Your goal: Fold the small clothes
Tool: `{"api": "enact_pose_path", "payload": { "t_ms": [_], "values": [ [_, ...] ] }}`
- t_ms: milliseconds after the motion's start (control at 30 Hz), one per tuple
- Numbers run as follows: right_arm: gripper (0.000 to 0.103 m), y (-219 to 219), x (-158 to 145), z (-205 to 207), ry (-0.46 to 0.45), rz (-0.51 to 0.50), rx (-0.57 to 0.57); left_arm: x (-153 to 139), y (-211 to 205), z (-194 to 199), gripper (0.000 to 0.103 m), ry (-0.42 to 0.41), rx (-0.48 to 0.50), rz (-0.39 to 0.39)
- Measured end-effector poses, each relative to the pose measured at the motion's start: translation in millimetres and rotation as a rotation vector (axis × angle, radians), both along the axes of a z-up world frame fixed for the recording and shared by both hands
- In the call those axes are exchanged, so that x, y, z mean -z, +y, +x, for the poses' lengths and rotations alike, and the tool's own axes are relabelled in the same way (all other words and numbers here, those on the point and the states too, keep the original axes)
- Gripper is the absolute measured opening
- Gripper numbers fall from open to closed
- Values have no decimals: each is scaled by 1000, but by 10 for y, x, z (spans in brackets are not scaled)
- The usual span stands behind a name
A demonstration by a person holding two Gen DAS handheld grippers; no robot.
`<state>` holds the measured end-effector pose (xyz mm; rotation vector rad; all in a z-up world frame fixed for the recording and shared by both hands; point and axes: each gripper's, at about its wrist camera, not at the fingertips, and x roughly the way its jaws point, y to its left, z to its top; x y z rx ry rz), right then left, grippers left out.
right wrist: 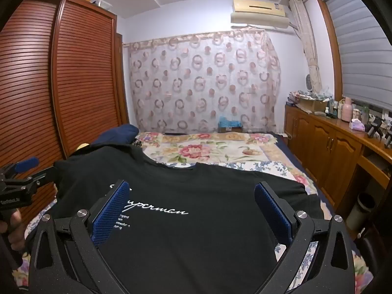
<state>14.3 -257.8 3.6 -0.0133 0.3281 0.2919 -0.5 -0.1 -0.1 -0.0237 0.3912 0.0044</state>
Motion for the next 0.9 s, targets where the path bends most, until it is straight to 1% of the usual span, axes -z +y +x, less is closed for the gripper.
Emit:
{"api": "enact_pose_path", "payload": {
  "t_ms": [900],
  "values": [
    [103,-5,-8,-6,2,-1,2,10,-25,-43,103,12,2,3]
  ]
}}
